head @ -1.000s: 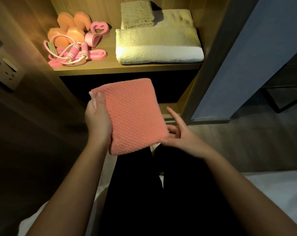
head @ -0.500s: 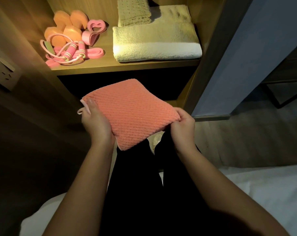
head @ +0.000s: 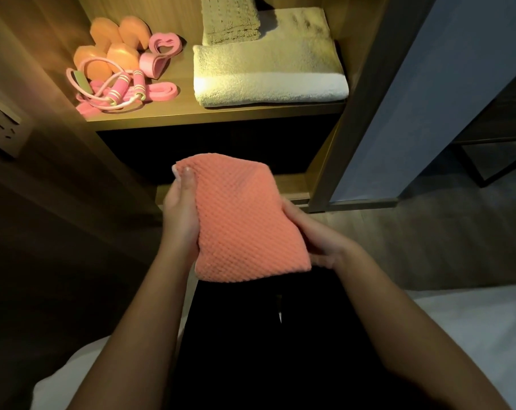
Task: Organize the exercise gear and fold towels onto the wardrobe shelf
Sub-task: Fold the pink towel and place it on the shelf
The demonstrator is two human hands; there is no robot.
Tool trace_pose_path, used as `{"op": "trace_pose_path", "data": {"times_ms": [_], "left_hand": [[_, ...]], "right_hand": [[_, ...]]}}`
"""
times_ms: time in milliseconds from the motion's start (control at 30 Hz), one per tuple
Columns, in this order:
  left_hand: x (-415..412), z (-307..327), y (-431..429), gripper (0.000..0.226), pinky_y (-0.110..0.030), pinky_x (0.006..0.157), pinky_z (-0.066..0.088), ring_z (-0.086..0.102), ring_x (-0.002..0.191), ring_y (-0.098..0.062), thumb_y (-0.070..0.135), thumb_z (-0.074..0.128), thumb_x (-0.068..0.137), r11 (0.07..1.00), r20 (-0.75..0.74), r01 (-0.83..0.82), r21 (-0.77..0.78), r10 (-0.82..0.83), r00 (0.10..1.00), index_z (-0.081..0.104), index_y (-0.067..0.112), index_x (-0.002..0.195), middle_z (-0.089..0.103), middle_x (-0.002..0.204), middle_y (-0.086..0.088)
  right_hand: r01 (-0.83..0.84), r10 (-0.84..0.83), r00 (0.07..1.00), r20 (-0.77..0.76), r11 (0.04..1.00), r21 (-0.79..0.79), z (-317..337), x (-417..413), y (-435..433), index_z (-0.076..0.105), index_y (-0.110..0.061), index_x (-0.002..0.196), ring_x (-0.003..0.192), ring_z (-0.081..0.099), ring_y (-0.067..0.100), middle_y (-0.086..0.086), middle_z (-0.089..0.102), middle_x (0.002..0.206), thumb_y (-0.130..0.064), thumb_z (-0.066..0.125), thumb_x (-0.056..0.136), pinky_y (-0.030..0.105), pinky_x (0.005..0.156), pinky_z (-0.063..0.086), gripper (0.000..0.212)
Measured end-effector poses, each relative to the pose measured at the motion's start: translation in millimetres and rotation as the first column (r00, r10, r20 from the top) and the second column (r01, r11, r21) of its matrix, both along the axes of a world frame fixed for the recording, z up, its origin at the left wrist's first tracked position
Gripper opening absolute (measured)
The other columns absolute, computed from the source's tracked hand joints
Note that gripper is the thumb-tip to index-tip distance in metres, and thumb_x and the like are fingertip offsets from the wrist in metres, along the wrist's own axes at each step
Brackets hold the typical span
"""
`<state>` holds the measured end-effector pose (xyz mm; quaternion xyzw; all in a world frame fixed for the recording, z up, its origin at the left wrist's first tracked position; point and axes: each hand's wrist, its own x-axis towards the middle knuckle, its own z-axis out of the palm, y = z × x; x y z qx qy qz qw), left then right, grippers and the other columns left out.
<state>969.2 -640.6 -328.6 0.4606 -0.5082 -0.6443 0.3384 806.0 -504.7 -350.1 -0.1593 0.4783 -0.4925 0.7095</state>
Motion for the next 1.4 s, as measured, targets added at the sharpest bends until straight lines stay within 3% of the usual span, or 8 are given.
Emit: {"op": "trace_pose_path", "data": {"times_ms": [233,467,667,833,1000,1133,1300,1400], "left_hand": [[-0.1,-11.9,1.9,0.028,-0.028,0.066,0.045,0.056,0.072,-0.005,0.041,0.044,0.101,0.948,0.183,-0.089,-0.306,0.15,0.971,0.058,0.02,0.091,0.059,0.083,0.004],[-4.2,-20.5,-1.7,0.04,-0.037,0.078,0.054,0.067,0.094,-0.019,0.047,0.046,0.098,0.964,0.082,0.141,0.224,-0.163,0.983,0.059,0.016,0.12,0.069,0.107,-0.005],[-32.0,-40.4,5.5,0.021,-0.028,0.059,0.043,0.058,0.078,-0.01,0.042,0.039,0.102,0.91,0.507,0.202,-0.361,0.009,0.862,0.041,0.024,0.112,0.056,0.089,0.009],[-60.2,-48.8,-13.3,0.021,-0.038,0.061,0.048,0.058,0.074,-0.021,0.04,0.04,0.102,0.836,0.615,0.263,-0.482,0.108,0.781,0.042,0.02,0.109,0.057,0.083,0.0],[-113.8,-27.4,-52.6,0.023,-0.03,0.059,0.041,0.056,0.077,-0.012,0.042,0.042,0.101,0.893,0.49,0.147,-0.426,0.091,0.867,0.048,0.02,0.106,0.057,0.088,0.006],[-167.7,5.3,-95.4,0.024,-0.026,0.055,0.042,0.057,0.077,-0.009,0.044,0.038,0.101,0.925,0.384,0.181,-0.333,-0.042,0.922,0.045,0.021,0.104,0.056,0.09,0.007],[-238.8,37.7,-157.1,0.017,-0.033,0.066,0.052,0.062,0.087,-0.016,0.033,0.041,0.1,0.934,0.258,0.249,-0.255,-0.183,0.949,0.039,0.021,0.112,0.058,0.099,0.001],[-282.0,46.8,-188.5,0.018,-0.029,0.062,0.045,0.059,0.086,-0.014,0.029,0.045,0.1,0.908,0.239,0.234,-0.346,-0.156,0.958,0.044,0.018,0.114,0.058,0.097,0.002]], "right_hand": [[0.258,-0.313,0.735,-0.602,0.95,-0.178,-3.6,5.9,-18.9,0.066,-0.024,0.099,0.065,0.066,-0.003,-0.006,0.071,0.087,-0.037,0.055,0.097,0.011,0.049,0.046,0.017],[0.339,-0.351,0.871,-0.343,0.936,-0.095,-0.1,-14.4,-20.6,0.059,-0.022,0.114,0.081,0.07,0.006,-0.002,0.068,0.105,-0.035,0.057,0.096,0.02,0.059,0.053,0.022],[0.263,-0.152,0.792,-0.591,0.959,0.106,-19.1,-18.1,-27.1,0.035,-0.017,0.139,0.09,0.053,0.006,-0.007,0.052,0.111,-0.043,0.064,0.09,0.024,0.062,0.041,0.063],[0.432,-0.326,0.385,-0.864,0.891,-0.144,-34.4,-29.0,-36.3,0.052,-0.022,0.109,0.086,0.056,0.013,-0.006,0.06,0.098,-0.033,0.055,0.097,0.024,0.059,0.036,0.016],[0.392,-0.439,0.131,-0.889,0.847,-0.36,-12.3,-77.9,-71.9,0.058,-0.017,0.107,0.078,0.056,0.009,-0.007,0.062,0.09,-0.03,0.053,0.099,0.023,0.062,0.037,0.017],[0.41,-0.509,0.164,-0.845,0.814,-0.411,15.0,-139.5,-108.3,0.055,-0.025,0.11,0.074,0.051,-0.012,-0.021,0.053,0.087,-0.033,0.053,0.097,0.004,0.056,0.034,0.015],[0.415,-0.511,0.31,-0.802,0.831,-0.37,47.2,-216.8,-154.1,0.039,-0.024,0.14,0.09,0.052,0.003,-0.008,0.049,0.114,-0.02,0.051,0.093,0.019,0.063,0.038,0.048],[0.386,-0.537,0.236,-0.81,0.816,-0.429,55.6,-245.0,-177.6,0.031,-0.025,0.147,0.092,0.047,-0.003,-0.023,0.043,0.11,-0.019,0.049,0.098,0.008,0.068,0.039,0.053]]}}
